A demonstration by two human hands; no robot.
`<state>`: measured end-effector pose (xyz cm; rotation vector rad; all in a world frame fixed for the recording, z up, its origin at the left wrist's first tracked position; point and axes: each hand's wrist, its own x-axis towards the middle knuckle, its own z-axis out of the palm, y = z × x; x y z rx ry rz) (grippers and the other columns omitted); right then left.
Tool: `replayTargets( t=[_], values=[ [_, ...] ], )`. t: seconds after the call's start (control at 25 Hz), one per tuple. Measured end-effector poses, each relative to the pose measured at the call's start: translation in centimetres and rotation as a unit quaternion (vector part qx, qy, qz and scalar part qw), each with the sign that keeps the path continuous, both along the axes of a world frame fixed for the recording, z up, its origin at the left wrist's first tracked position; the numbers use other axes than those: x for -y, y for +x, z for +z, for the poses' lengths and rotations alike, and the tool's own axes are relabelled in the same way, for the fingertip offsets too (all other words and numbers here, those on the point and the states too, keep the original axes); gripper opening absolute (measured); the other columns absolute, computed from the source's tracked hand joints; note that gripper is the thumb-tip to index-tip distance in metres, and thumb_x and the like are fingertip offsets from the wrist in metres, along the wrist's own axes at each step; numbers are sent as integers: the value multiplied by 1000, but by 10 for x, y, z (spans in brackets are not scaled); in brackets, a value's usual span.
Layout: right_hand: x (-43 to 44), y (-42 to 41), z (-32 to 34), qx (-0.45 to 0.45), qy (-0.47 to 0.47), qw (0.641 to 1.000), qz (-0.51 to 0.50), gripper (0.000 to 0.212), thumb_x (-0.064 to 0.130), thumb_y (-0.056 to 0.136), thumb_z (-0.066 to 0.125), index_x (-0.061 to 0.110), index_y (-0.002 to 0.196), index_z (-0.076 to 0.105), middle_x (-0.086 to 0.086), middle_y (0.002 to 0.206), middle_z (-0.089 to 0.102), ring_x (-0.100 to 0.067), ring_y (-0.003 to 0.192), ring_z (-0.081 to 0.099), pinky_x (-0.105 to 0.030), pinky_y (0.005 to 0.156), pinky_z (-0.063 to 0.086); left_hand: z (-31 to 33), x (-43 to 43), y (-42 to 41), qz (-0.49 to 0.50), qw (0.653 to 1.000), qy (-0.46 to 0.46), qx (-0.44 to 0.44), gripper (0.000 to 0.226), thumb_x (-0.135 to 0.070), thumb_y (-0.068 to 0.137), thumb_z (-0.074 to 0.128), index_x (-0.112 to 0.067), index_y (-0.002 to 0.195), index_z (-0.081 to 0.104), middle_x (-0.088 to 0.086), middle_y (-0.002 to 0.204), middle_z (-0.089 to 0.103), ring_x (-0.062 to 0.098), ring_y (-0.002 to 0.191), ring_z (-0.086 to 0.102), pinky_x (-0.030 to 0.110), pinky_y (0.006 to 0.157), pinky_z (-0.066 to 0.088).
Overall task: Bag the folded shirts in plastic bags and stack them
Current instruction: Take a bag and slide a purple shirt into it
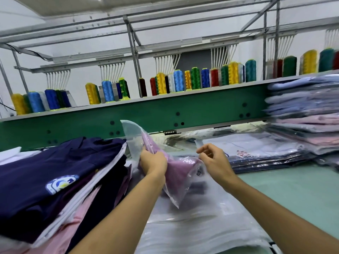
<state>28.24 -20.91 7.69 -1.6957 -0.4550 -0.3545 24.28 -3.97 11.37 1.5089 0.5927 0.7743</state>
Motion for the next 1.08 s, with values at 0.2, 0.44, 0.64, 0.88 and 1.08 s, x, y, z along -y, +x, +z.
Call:
replayTargets(
  t=[0.2, 0.44, 0.64, 0.88, 1.08],
  values=[
    [-5, 28, 10, -95, -62, 993, -18, 8, 23, 97, 56, 22, 94, 63, 4, 85, 64, -12, 78, 58, -26, 64, 45, 47, -6, 9, -70, 993, 91, 34, 29, 2, 90, 53, -25, 82, 60, -1, 78, 64, 15, 72, 57, 29, 62, 45],
    [-9, 71, 16, -226, -153, 953, 135, 47, 55, 102, 41, 21, 118, 71, 1, 119, 71, -17, 107, 65, -33, 97, 48, 111, -15, 21, -155, 978, 120, 74, 35, 10, 84, 46, -15, 95, 67, 3, 77, 67, 15, 66, 63, 20, 45, 47],
    [-15, 97, 22, -344, -92, 908, 221, 89, 83, 81, 50, 13, 135, 60, -8, 135, 63, -30, 125, 56, -39, 110, 42, 153, -20, 32, -188, 971, 100, 112, 33, 12, 70, 41, -17, 80, 55, -2, 58, 54, 13, 47, 51, 19, 38, 39],
    [9, 131, 40, -212, 40, 974, 64, 19, 9, 91, 68, 5, 109, 70, -18, 94, 77, -23, 76, 69, -42, 77, 58, 153, -25, 61, -209, 964, 118, 113, 45, 9, 57, 39, -18, 89, 55, 4, 74, 56, 16, 55, 55, 21, 39, 41],
    [89, 178, 35, -133, -71, 984, -95, 34, -5, 90, 52, 16, 118, 55, -9, 83, 65, -16, 54, 58, -26, 45, 44, 114, -12, 117, -225, 960, 155, 63, 81, 13, 68, 39, -27, 136, 50, 3, 107, 69, 19, 83, 70, 29, 55, 56]
  ],
)
